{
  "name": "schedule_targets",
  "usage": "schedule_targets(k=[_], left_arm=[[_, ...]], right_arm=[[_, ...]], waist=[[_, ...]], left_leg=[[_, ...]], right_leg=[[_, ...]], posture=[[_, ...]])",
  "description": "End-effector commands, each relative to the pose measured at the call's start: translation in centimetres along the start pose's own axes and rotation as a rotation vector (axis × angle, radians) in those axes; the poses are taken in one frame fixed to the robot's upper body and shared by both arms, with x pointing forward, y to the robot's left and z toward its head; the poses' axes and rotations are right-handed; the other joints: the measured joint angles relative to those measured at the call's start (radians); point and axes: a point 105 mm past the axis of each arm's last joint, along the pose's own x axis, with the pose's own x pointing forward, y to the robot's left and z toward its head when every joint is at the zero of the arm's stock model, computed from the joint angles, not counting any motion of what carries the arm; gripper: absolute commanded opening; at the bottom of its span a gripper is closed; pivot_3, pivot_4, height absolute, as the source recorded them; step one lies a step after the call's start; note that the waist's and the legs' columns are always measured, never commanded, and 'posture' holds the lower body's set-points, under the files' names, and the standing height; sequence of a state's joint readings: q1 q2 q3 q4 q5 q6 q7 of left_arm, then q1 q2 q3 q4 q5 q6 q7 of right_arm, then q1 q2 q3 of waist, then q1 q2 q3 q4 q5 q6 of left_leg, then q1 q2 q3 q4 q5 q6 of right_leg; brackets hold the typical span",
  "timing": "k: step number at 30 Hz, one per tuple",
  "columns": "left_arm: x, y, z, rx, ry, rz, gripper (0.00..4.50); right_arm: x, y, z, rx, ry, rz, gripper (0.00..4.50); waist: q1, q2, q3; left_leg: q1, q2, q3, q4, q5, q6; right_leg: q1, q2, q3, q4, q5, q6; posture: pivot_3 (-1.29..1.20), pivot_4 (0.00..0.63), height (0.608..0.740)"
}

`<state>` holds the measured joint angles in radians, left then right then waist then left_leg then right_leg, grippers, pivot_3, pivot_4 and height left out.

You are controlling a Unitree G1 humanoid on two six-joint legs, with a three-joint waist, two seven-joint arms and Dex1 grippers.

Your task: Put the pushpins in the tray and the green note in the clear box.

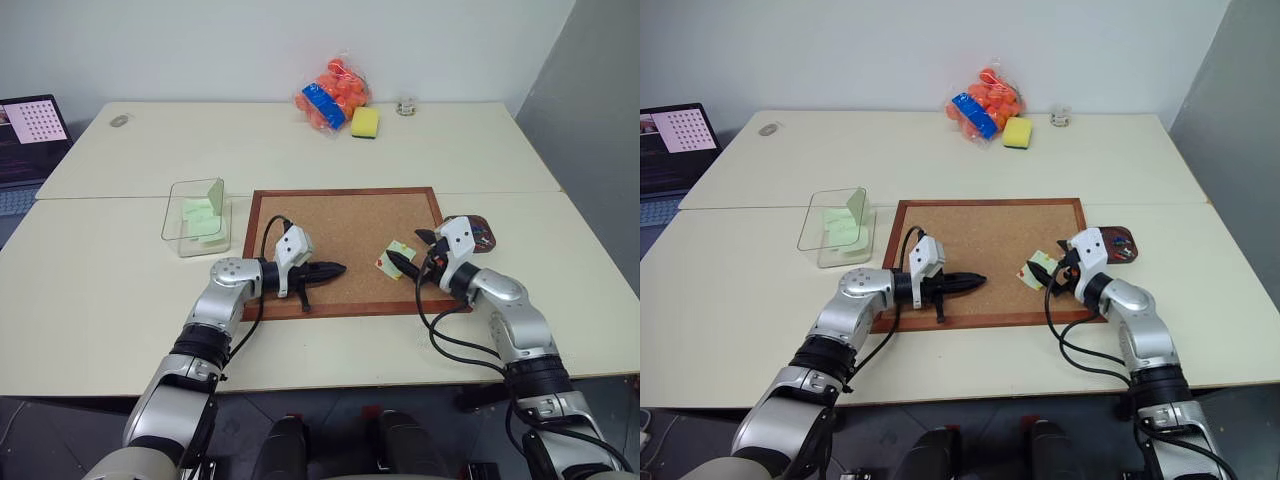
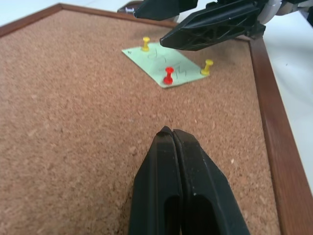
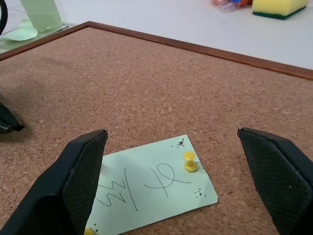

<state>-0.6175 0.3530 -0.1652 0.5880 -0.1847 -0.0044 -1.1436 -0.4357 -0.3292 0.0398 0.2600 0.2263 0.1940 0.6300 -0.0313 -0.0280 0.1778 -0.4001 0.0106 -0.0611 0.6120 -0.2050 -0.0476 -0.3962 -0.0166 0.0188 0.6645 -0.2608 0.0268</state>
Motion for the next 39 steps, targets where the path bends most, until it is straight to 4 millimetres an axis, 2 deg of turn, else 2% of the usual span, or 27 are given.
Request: schedule_targets(k=[1,5,12,23,34,39], left_arm=[[0.5,-1.1,-1.6,-0.023,0.064,-0.035,0.02],[0.3,-1.6,-2.4,-0.003,0.093,-0.044,0.02],[0.2,-1.5,-1.7,0.011,0.076,-0.031,0.02],[-0.1,-1.2,-1.0,0.03,0.056,-0.002,0.0],[0.1,-1.1,-0.7,0.041,0.04,0.012,0.0],[0.2,-1.0,-0.6,0.042,0.037,0.015,0.0]], right_arm=[[1.0,0.2,1.5,-0.037,-0.055,0.029,4.5],[1.4,0.2,0.9,-0.039,-0.044,0.034,4.5],[1.7,-0.1,0.3,-0.02,-0.036,0.024,4.5],[1.5,-0.6,-0.1,-0.006,-0.028,0.007,2.52],[1.4,-1.1,-0.2,-0.011,-0.024,-0.009,0.08],[1.3,-1.6,0.1,-0.022,-0.032,-0.029,0.03]], waist=[[0.0,0.0,0.0],[0.0,0.001,0.0],[0.0,0.002,-0.001],[-0.001,0.002,-0.001],[-0.001,0.002,-0.001],[-0.001,0.002,-0.001]], left_leg=[[0.0,0.0,0.0,0.0,0.0,0.0],[0.001,0.0,0.0,0.0,0.0,0.0],[0.002,0.0,0.0,0.0,0.0,0.0],[0.002,0.0,0.0,0.0,0.0,0.0],[0.002,0.0,0.0,0.0,0.0,0.0],[0.002,0.0,0.0,0.0,0.0,0.0]], right_leg=[[0.0,0.0,0.0,0.0,0.001,-0.002],[0.001,0.0,0.0,0.0,0.001,-0.002],[0.001,0.0,0.0,0.0,0.001,-0.002],[0.002,0.0,0.0,0.0,0.001,-0.003],[0.002,0.0,0.0,0.0,0.002,-0.003],[0.002,0.0,0.0,0.0,0.002,-0.003]], posture=[[0.0,0.15,0.74],[0.0,0.15,0.74],[0.0,0.15,0.74],[0.0,0.15,0.74],[0.0,0.15,0.74],[0.0,0.15,0.74]])
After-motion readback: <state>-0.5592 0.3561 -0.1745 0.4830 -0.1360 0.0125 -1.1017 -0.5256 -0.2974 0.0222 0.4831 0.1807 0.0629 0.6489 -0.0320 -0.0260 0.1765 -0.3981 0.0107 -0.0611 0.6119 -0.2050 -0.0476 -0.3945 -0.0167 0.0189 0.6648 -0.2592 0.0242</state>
